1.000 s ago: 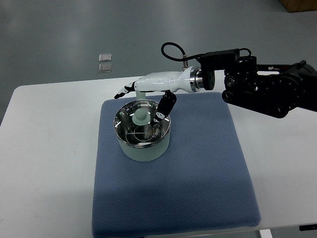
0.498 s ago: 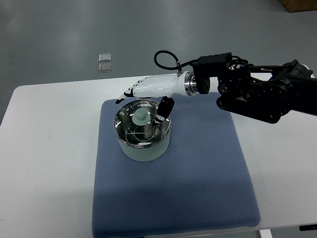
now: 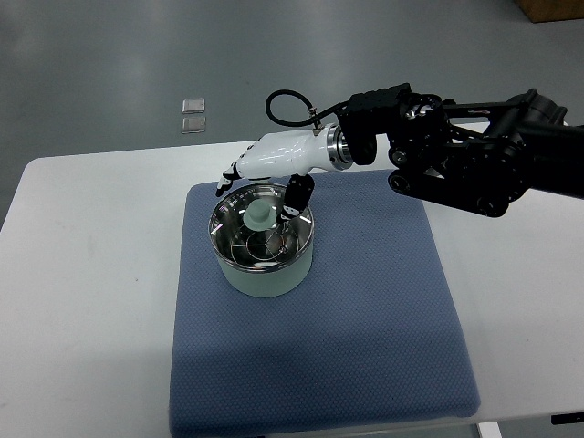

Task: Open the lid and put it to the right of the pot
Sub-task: 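Lower the right hand and close its fingers around the green lid knob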

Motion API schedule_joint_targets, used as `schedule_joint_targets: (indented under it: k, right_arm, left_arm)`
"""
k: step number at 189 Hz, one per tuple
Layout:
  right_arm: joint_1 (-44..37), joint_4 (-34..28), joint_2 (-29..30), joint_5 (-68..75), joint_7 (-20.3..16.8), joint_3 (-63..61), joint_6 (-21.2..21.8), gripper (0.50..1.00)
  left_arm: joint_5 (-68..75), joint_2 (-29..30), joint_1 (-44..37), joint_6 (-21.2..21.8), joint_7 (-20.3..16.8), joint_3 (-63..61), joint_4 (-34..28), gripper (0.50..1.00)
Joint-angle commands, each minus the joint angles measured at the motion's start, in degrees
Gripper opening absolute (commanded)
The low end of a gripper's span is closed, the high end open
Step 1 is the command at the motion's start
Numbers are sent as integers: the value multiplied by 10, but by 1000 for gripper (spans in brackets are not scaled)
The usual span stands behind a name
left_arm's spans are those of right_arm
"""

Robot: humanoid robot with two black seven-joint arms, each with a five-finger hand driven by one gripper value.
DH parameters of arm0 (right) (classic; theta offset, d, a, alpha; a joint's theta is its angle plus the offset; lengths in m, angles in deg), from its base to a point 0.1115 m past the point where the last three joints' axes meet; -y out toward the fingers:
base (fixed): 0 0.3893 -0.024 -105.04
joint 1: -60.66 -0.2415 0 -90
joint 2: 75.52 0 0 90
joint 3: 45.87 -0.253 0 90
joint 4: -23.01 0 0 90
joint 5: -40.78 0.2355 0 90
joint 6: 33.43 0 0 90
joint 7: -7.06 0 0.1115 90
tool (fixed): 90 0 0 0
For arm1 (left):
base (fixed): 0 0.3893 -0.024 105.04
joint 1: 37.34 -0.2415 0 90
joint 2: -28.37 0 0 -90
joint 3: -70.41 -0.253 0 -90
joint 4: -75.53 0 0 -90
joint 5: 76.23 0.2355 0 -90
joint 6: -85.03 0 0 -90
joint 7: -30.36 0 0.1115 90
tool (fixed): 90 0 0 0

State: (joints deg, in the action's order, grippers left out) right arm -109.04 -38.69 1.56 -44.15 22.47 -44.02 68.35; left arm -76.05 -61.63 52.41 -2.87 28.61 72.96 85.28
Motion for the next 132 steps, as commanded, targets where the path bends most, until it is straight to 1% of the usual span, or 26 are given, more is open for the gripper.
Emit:
schedule_joint_targets:
  k: [1,23,24,36,74,87,96,97,114,124,125,132]
  right_arm:
    - [-5,3,2,-1,0,7,5,821]
    - [-14,3,2,-1,-1,17,10,817]
    - [-19,3,2,-1,-1,21,16,815]
    - [-25,3,2,-1,-1,24,23,811]
    - [-36,3,3,-14,-8,27,30,797]
    - [-37,4,5,-15,-8,27,35,770]
    - [-37,4,5,-15,-8,27,35,770]
    - [-37,3,11,-15,-9,30,37,758]
    - [-38,4,18,-15,-9,35,36,733]
    - [-38,4,18,-15,-9,35,36,733]
    - [-38,4,23,-14,-10,35,36,719]
    - [-37,4,24,-14,-10,35,36,711]
  left_arm:
    - [0,0,0,0,0,0,0,1000]
    - [0,0,0,0,0,0,0,1000]
    - [0,0,0,0,0,0,0,1000]
    - [0,0,0,0,0,0,0,1000]
    - [0,0,0,0,0,0,0,1000]
    - [0,0,0,0,0,0,0,1000]
    - [0,0,0,0,0,0,0,1000]
    - [0,0,0,0,0,0,0,1000]
    - [0,0,0,0,0,0,0,1000]
    - [0,0,0,0,0,0,0,1000]
    - [0,0,0,0,0,0,0,1000]
    - [0,0,0,0,0,0,0,1000]
